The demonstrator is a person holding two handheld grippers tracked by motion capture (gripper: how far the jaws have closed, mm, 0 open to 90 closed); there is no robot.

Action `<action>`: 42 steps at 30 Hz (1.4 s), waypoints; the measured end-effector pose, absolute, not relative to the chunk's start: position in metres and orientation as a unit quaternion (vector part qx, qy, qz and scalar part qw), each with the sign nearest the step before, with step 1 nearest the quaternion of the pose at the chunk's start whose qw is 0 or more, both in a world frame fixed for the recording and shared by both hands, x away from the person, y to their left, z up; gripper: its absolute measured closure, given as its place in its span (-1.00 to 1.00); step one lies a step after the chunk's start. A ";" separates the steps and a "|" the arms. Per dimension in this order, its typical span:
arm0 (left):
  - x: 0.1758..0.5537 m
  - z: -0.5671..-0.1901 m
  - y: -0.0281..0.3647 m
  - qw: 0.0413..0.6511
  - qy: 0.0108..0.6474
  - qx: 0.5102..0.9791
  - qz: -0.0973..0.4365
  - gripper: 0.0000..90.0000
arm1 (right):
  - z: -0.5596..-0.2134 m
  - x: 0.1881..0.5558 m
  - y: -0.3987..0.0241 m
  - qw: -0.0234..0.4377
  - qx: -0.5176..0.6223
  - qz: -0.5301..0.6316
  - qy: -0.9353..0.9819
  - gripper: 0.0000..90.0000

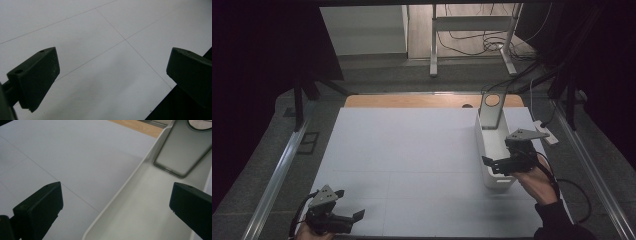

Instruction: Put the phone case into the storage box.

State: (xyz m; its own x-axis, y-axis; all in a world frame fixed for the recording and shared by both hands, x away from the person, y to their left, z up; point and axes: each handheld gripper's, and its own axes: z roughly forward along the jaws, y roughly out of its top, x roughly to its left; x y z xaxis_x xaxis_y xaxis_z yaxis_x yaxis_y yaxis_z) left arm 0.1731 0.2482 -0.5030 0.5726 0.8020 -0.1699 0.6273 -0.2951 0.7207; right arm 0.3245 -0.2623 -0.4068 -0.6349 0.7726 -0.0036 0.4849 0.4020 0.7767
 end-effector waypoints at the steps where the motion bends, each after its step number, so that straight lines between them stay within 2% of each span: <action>1: 0.173 -0.503 0.248 0.388 0.448 0.797 0.113 -1.00 | -0.406 0.322 -0.261 0.186 0.385 0.389 0.816 -1.00; 18: 0.173 -0.503 0.249 0.392 0.453 0.792 0.114 -1.00 | -0.410 0.298 -0.259 0.194 0.378 0.376 0.823 -1.00; 42: 0.172 -0.502 0.250 0.393 0.455 0.791 0.116 -1.00 | -0.417 0.261 -0.285 0.204 0.409 0.374 0.807 -1.00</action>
State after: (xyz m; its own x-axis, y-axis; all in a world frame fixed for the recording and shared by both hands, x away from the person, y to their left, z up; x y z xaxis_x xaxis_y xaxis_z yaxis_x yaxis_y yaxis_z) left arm 0.1723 0.2504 -0.5022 0.5592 0.8107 -0.1736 0.6284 -0.2779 0.7266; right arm 0.2615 -0.2845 -0.4168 -0.5825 0.8125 -0.0230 0.5077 0.3857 0.7704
